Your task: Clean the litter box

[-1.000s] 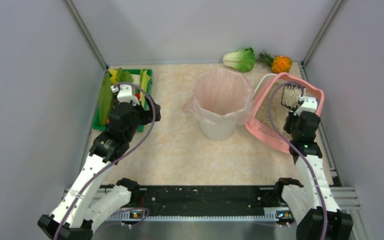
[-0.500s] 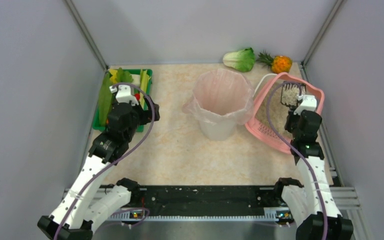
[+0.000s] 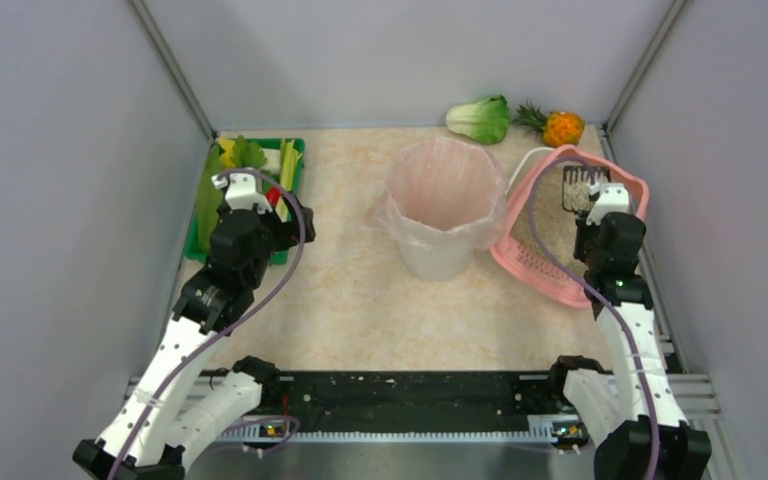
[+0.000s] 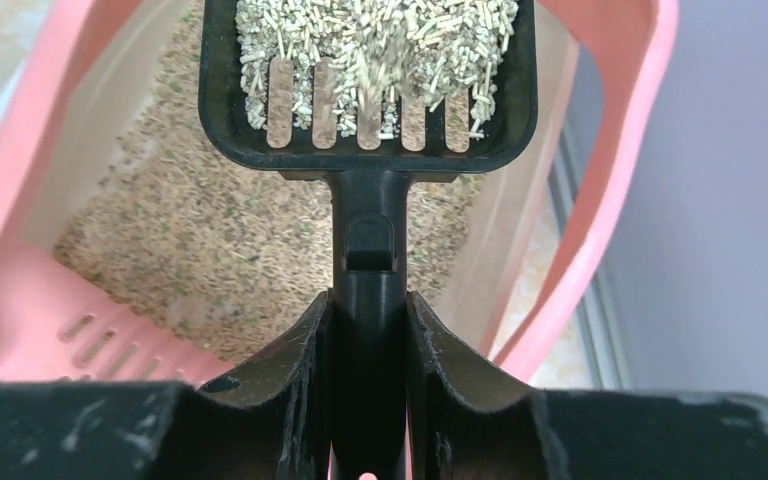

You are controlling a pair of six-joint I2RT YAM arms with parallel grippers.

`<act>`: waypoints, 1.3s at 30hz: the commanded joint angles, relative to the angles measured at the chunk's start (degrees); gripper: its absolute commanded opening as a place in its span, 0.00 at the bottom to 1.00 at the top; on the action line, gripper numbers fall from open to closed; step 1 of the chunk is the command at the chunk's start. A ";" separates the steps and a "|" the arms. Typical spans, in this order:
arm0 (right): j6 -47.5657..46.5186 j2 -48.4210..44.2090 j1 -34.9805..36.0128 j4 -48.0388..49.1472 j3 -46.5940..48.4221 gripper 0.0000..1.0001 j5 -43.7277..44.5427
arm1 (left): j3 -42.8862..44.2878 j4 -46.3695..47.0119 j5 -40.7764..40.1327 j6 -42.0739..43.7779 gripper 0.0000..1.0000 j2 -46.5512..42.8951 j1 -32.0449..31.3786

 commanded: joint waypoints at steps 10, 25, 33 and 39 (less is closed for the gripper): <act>-1.41 -0.94 0.87 0.50 2.90 0.00 10.16 | -4.76 3.48 -3.53 1.52 0.99 -4.82 0.22; -4.00 -0.74 3.77 -3.53 4.76 0.00 9.86 | -7.68 5.22 -5.01 2.49 0.99 -7.24 0.22; -4.43 -0.64 4.02 -3.47 4.30 0.00 0.23 | -9.53 5.41 -5.93 2.71 0.99 -8.99 0.21; -0.41 0.30 3.16 -4.43 5.13 0.00 -1.21 | -11.22 6.31 -6.66 3.22 0.99 -10.19 0.22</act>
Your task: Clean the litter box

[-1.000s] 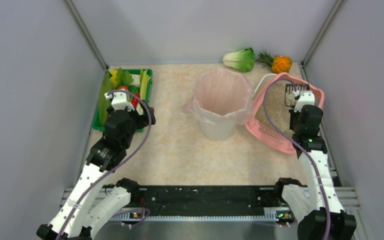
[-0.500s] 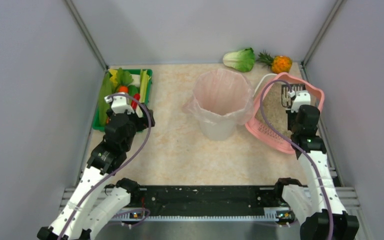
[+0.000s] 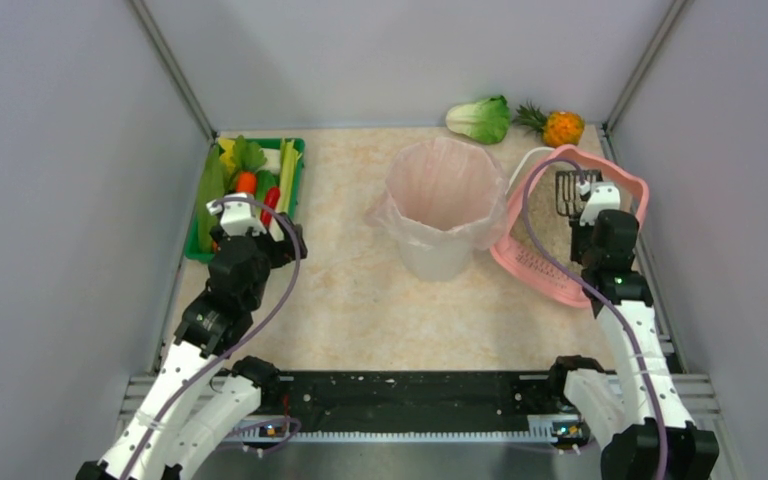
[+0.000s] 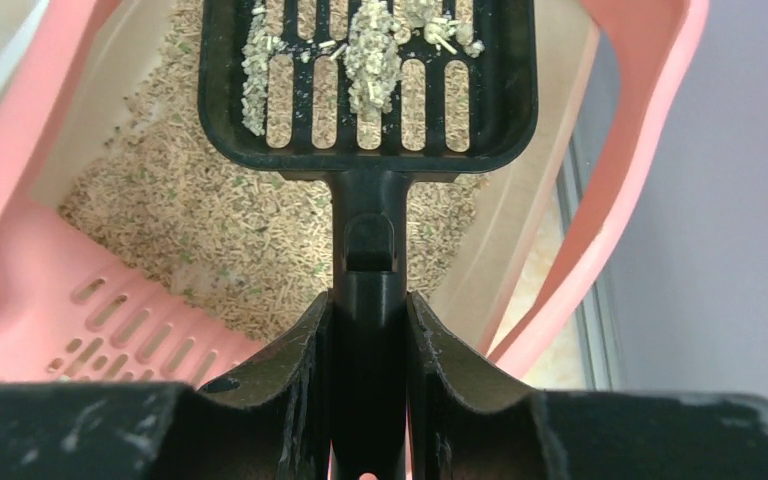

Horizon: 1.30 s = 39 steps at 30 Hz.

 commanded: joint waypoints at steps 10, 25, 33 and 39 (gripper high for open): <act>4.94 0.63 -1.85 1.32 3.00 0.00 -11.06 | -4.74 4.73 -2.59 1.16 0.99 -3.03 0.13; -0.27 1.70 1.11 -0.77 3.51 0.00 -7.44 | -4.56 6.20 -2.79 1.12 0.99 -1.73 0.03; 4.43 4.35 3.45 -3.03 5.52 0.00 10.52 | -2.93 5.30 -3.40 0.99 0.99 -0.42 0.06; 6.55 4.62 3.24 -3.67 5.53 0.00 9.50 | -1.55 5.02 -3.19 0.64 0.99 0.64 0.07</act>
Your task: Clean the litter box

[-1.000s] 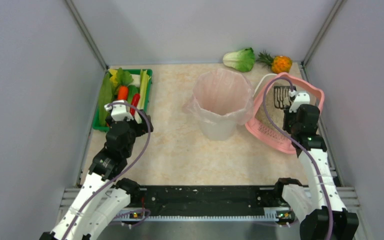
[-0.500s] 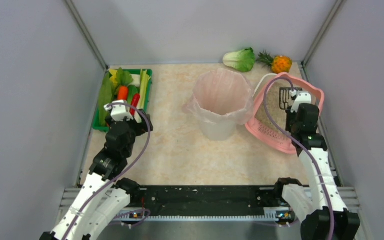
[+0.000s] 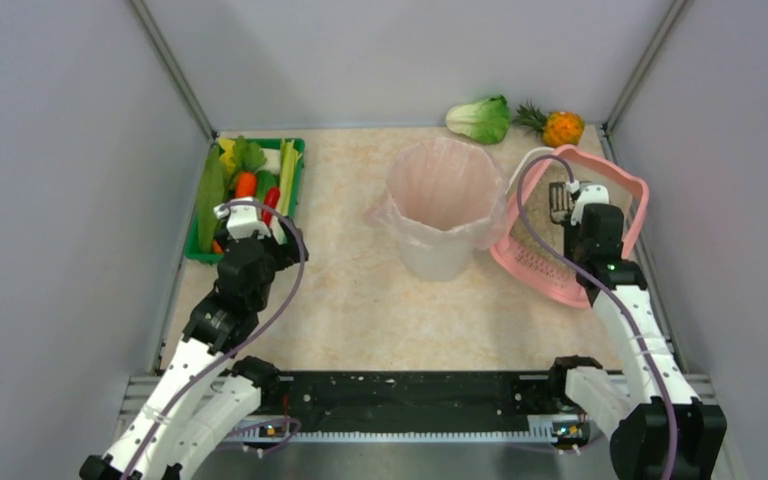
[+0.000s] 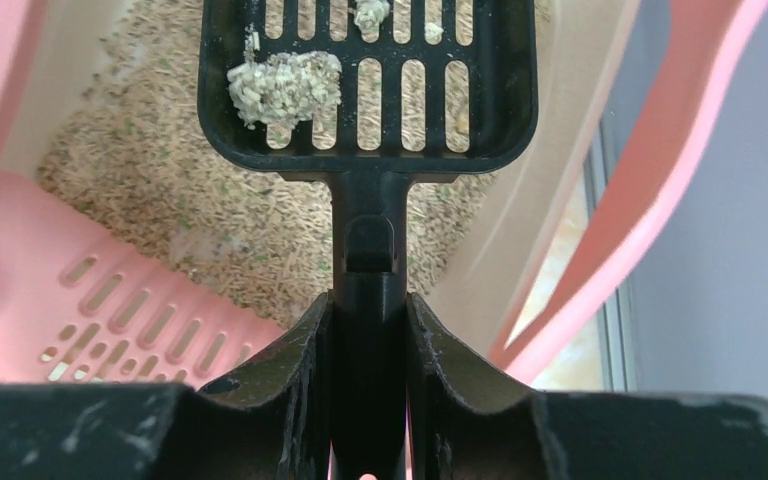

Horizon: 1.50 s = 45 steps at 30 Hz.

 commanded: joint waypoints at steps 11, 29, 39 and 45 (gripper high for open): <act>8.81 -2.79 -3.53 2.04 -0.05 0.00 0.19 | 5.65 1.80 -0.56 0.00 0.99 2.73 0.02; 5.38 -2.90 -5.47 -0.84 5.48 0.00 -8.58 | 8.28 1.75 0.54 0.11 0.99 4.98 0.02; 0.09 -1.96 -5.47 -9.76 17.03 0.00 -11.76 | 9.71 2.16 0.62 1.09 0.99 6.38 0.04; -3.13 2.61 -4.97 -17.63 30.97 0.00 -13.27 | 10.22 2.59 1.79 0.49 0.99 7.70 0.03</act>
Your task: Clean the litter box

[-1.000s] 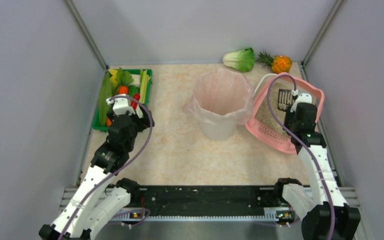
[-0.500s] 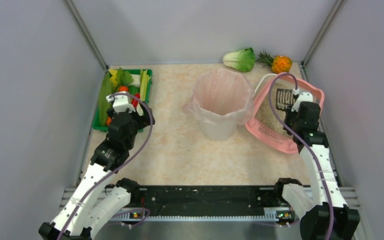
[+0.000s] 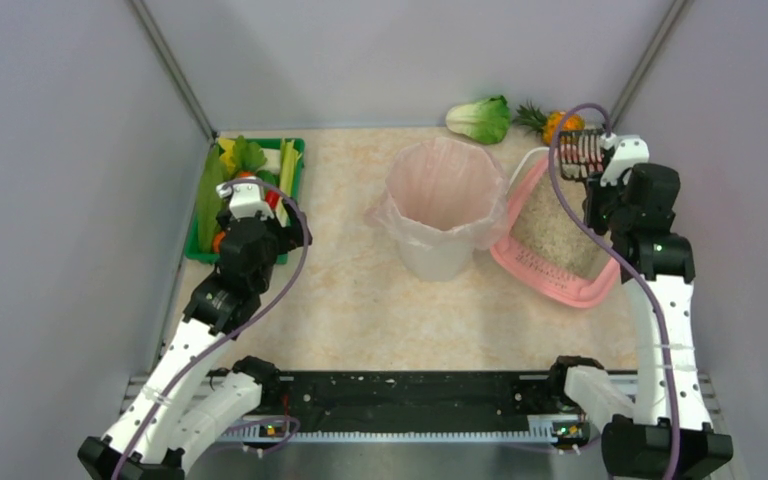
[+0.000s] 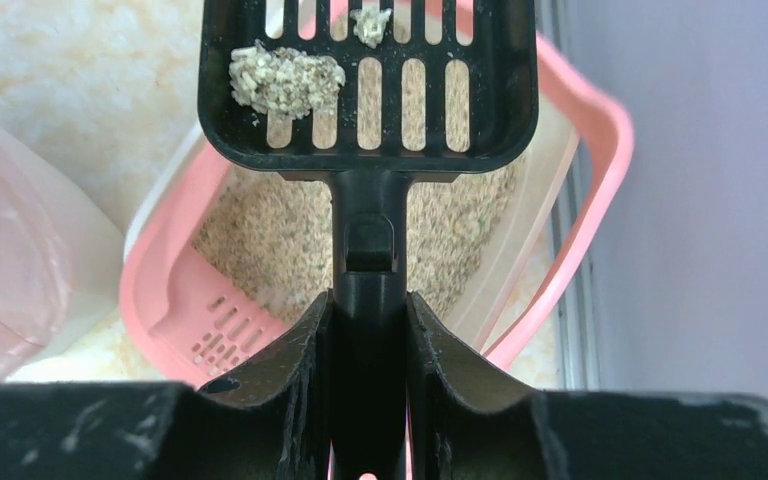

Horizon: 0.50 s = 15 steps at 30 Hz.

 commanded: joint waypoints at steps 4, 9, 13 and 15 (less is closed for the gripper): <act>-3.06 5.85 2.95 -7.30 17.09 0.00 -2.11 | 2.67 2.91 1.16 -0.11 0.99 1.32 0.02; -4.16 10.34 9.19 -11.37 24.87 0.00 -1.03 | 2.68 3.29 1.40 -0.33 0.99 1.98 0.02; -5.01 12.55 13.53 -12.96 28.98 0.00 0.00 | 2.74 3.47 0.95 -0.26 0.99 2.17 0.02; -6.00 13.81 17.65 -14.05 30.72 0.00 2.47 | 2.78 3.49 0.83 -0.11 0.99 2.20 0.03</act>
